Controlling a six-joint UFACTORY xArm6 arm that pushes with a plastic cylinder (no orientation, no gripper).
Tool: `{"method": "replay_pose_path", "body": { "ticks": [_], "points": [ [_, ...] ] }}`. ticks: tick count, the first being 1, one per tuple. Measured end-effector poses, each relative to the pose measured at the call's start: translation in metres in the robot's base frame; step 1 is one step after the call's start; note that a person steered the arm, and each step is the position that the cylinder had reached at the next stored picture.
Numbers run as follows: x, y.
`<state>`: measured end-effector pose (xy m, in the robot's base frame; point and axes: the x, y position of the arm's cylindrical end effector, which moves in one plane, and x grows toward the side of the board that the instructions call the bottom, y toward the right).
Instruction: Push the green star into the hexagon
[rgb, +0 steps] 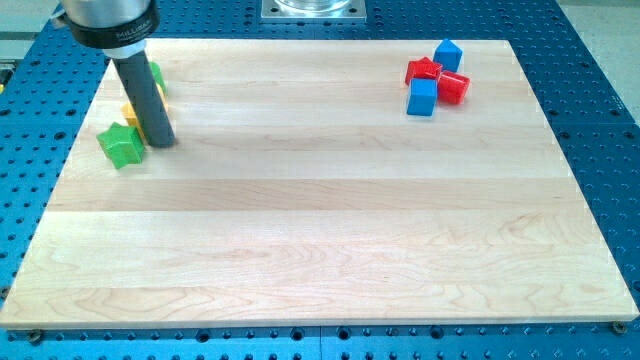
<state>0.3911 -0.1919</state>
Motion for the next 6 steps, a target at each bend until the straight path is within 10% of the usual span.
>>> {"method": "replay_pose_path", "body": {
  "ticks": [2, 4, 6],
  "points": [
    [0.064, 0.041],
    [0.074, -0.112],
    [0.038, -0.038]
  ]
}}
